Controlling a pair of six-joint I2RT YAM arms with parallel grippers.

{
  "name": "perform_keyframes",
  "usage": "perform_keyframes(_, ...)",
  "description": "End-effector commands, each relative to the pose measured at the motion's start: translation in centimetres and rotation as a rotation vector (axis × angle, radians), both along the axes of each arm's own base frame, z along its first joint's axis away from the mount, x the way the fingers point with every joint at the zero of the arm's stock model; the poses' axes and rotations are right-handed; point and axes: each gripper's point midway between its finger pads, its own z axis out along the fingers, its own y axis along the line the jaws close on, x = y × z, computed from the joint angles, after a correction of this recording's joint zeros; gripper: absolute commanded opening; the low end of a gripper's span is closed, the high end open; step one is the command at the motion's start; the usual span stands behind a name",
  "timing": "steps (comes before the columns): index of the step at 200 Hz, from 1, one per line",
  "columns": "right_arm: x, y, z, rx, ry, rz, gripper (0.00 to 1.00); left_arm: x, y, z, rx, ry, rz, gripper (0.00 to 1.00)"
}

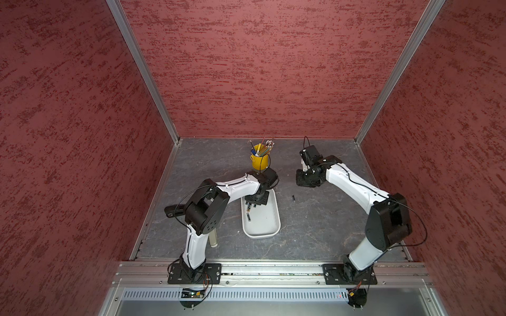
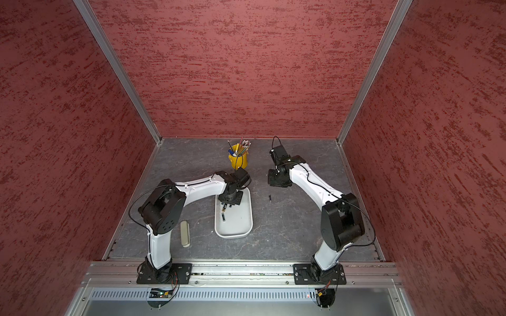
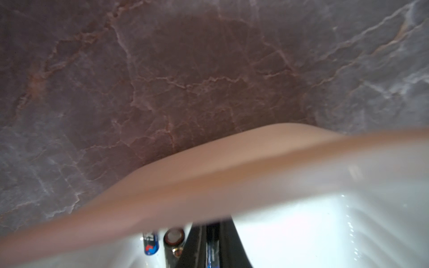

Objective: Take the batteries out of the storage box
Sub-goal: Pick up the battery from the storage box.

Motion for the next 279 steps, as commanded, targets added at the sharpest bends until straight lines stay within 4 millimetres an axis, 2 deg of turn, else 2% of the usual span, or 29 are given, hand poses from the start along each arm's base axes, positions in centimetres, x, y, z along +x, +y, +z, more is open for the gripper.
perform_keyframes(1,0.3,1.4,2.0,0.107,-0.07,0.043,0.42,0.0,-1.0,1.0,-0.047,0.013,0.0,0.1)
perform_keyframes(23,-0.1,2.4,2.8,0.195,-0.097,0.05,0.49,0.3,-2.0,3.0,-0.121,-0.022,0.0,0.09)
perform_keyframes(46,-0.6,3.6,3.9,0.31,-0.129,0.05,0.51,0.9,-3.0,5.8,-0.258,-0.064,0.032,0.1)
perform_keyframes(63,-0.8,4.6,4.9,0.409,-0.162,0.047,0.51,1.5,-4.1,8.4,-0.464,-0.083,0.082,0.1)
perform_keyframes(79,-1.0,5.7,4.7,0.492,-0.159,0.051,0.5,2.2,-4.9,10.9,-0.719,-0.069,0.143,0.09)
perform_keyframes(84,-1.2,5.9,5.8,0.525,-0.183,0.058,0.5,2.5,-5.0,11.6,-0.8,-0.065,0.161,0.09)
perform_keyframes(94,-1.3,6.4,5.9,0.569,-0.178,0.065,0.5,2.9,-5.2,13.1,-0.934,-0.06,0.181,0.08)
perform_keyframes(132,-1.4,8.4,7.3,0.733,-0.184,0.096,0.49,3.7,-5.4,16.7,-1.172,-0.053,0.169,0.06)
perform_keyframes(166,-1.5,9.8,8.3,0.843,-0.167,0.105,0.47,4.5,-5.0,17.6,-1.358,-0.05,0.214,0.05)
perform_keyframes(169,-1.6,9.9,8.3,0.85,-0.164,0.108,0.47,4.5,-5.0,17.5,-1.359,-0.05,0.216,0.05)
perform_keyframes(173,-1.4,10.2,7.4,0.847,-0.139,0.106,0.47,4.5,-5.0,17.6,-1.361,-0.05,0.215,0.05)
perform_keyframes(198,-1.5,10.8,6.7,0.854,-0.116,0.108,0.45,4.4,-5.3,17.7,-1.358,-0.048,0.198,0.04)
perform_keyframes(279,-1.4,12.3,6.6,0.876,-0.09,0.152,0.4,4.0,-5.6,17.3,-1.346,-0.023,0.183,0.03)
